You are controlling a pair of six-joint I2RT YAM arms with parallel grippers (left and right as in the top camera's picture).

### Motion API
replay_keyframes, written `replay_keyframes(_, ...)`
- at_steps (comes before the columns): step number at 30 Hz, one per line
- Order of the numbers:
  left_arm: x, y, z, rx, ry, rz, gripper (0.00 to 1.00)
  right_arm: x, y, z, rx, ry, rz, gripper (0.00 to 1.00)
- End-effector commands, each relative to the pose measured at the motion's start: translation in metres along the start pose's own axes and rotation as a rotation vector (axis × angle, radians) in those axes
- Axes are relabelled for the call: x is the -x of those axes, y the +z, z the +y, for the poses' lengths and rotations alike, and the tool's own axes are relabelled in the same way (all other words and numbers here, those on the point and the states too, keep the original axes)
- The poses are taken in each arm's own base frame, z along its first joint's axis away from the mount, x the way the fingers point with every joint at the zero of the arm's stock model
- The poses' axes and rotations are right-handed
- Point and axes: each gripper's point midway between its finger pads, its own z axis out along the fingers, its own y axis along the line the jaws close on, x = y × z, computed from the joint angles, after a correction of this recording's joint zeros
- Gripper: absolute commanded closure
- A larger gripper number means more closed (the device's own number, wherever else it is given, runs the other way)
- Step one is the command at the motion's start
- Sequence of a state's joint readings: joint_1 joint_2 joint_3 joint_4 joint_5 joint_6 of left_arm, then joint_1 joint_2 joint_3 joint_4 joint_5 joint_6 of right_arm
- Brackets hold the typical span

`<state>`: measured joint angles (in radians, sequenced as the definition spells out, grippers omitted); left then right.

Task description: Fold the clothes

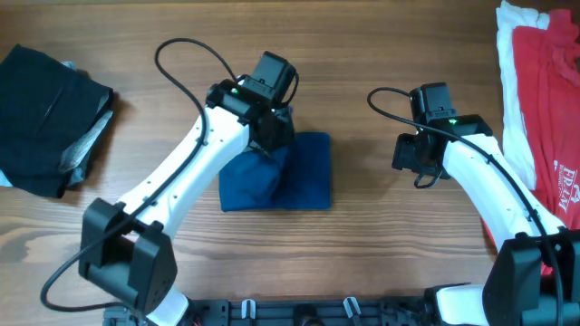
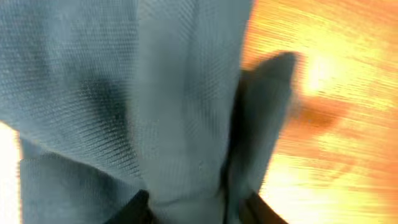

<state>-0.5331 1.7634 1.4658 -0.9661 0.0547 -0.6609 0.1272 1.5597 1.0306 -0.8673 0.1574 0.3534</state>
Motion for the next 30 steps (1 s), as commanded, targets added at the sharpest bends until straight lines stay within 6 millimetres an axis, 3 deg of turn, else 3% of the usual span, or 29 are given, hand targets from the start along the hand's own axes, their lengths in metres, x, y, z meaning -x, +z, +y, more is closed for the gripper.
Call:
replay_keyframes(1, -0.018, -0.011, -0.067, -0.288, 0.093, 0.088, 0.59, -0.006, 0.005, 0.002, 0.009, -0.016, 0.025, 0.34)
replay_keyframes(2, -0.019, -0.019, -0.077, -0.343, 0.118, 0.090, 0.55, -0.006, 0.005, 0.003, 0.013, -0.016, 0.026, 0.34)
replay_keyframes(4, -0.007, -0.040, -0.072, -0.367, 0.145, 0.037, 0.55, -0.007, 0.005, 0.003, 0.015, -0.016, 0.028, 0.34)
replay_keyframes(6, 0.014, -0.054, -0.039, -0.278, 0.103, -0.050, 0.54, -0.006, 0.005, 0.006, 0.031, -0.029, 0.029, 0.34)
replay_keyframes(8, 0.039, -0.070, 0.013, -0.140, 0.007, -0.137, 0.54, -0.006, 0.002, 0.032, 0.181, -0.140, 0.030, 0.35)
replay_keyframes(10, 0.058, -0.078, 0.070, 0.002, -0.104, -0.186, 0.48, -0.007, -0.008, 0.067, 0.389, -0.228, 0.023, 0.35)
replay_keyframes(13, 0.068, -0.072, 0.117, 0.066, -0.221, -0.161, 0.47, -0.012, -0.026, 0.106, 0.589, -0.287, 0.019, 0.36)
replay_keyframes(15, 0.066, -0.059, 0.137, 0.080, -0.276, -0.112, 0.47, -0.024, -0.033, 0.130, 0.624, -0.367, 0.016, 0.35)
replay_keyframes(20, 0.043, -0.011, 0.150, 0.064, -0.290, 0.069, 0.45, -0.049, -0.044, 0.181, 0.609, -0.570, -0.056, 0.32)
replay_keyframes(22, 0.032, 0.006, 0.146, 0.037, -0.273, 0.142, 0.45, -0.057, -0.049, 0.198, 0.596, -0.641, -0.102, 0.30)
replay_keyframes(25, 0.013, 0.032, 0.140, -0.012, -0.243, 0.256, 0.44, -0.068, -0.057, 0.220, 0.605, -0.744, -0.161, 0.29)
replay_keyframes(30, -0.001, 0.055, 0.140, -0.035, -0.246, 0.343, 0.43, -0.091, -0.066, 0.243, 0.593, -0.980, -0.248, 0.29)
